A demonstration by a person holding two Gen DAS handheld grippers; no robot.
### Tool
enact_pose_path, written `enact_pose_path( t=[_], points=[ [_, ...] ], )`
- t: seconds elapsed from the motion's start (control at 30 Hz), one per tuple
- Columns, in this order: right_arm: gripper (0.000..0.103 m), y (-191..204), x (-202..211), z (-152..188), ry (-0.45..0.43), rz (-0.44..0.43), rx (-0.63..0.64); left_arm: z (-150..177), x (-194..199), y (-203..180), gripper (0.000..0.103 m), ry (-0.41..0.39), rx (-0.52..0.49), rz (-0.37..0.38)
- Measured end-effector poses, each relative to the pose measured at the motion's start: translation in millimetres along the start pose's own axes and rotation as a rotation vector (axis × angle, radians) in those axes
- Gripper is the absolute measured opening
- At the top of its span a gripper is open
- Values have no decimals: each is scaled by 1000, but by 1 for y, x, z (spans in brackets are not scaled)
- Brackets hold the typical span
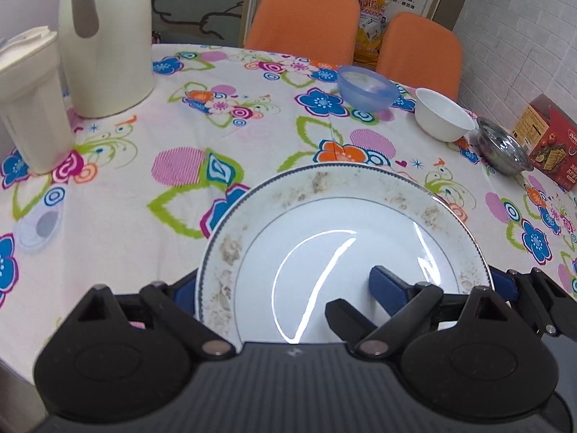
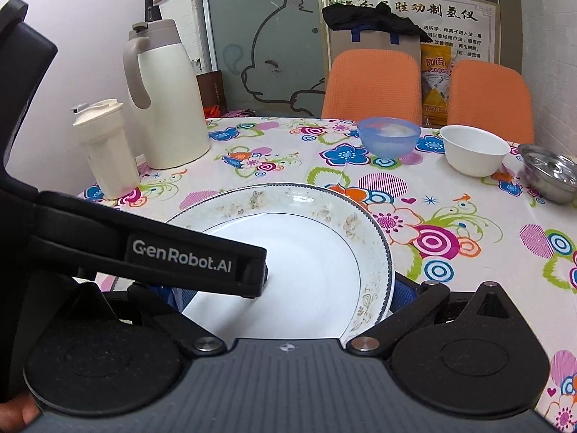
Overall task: Organize plates and bowls
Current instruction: 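Carry the gold-rimmed plate onto the plate stack and open the left tool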
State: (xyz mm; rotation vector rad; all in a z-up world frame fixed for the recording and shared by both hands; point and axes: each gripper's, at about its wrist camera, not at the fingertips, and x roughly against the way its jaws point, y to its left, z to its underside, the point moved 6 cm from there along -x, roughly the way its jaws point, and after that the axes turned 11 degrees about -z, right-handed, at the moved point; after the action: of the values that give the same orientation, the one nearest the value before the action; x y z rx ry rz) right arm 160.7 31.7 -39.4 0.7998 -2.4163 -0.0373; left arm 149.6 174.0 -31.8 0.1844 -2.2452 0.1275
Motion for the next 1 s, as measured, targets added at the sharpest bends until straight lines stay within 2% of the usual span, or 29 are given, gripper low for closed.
enact_pose_path(
  t=[0.23,0.3,0.53,0.77,0.87,1.0],
  points=[
    [91,-2,-4,11,16,-11,-16,6,-8,-4,91,-27,-16,-11],
    [89,-4,-4,10,12,-21,-23,4,-7,-2,89,-39,-13,-16],
    [89,-6,-1,6,-13,0,-11,-11,14,4,93,-152,-25,-76],
    [89,-7,3,4,-24,16,-14,-15,21,2,93,-172,-22,-65],
    [89,-3,-1,7,7,38,50,-15,21,0,93,-169,-16,-58],
    [89,-15,14,-2,-80,33,-17,-14,22,0,93,-166,-11,-48]
  ],
)
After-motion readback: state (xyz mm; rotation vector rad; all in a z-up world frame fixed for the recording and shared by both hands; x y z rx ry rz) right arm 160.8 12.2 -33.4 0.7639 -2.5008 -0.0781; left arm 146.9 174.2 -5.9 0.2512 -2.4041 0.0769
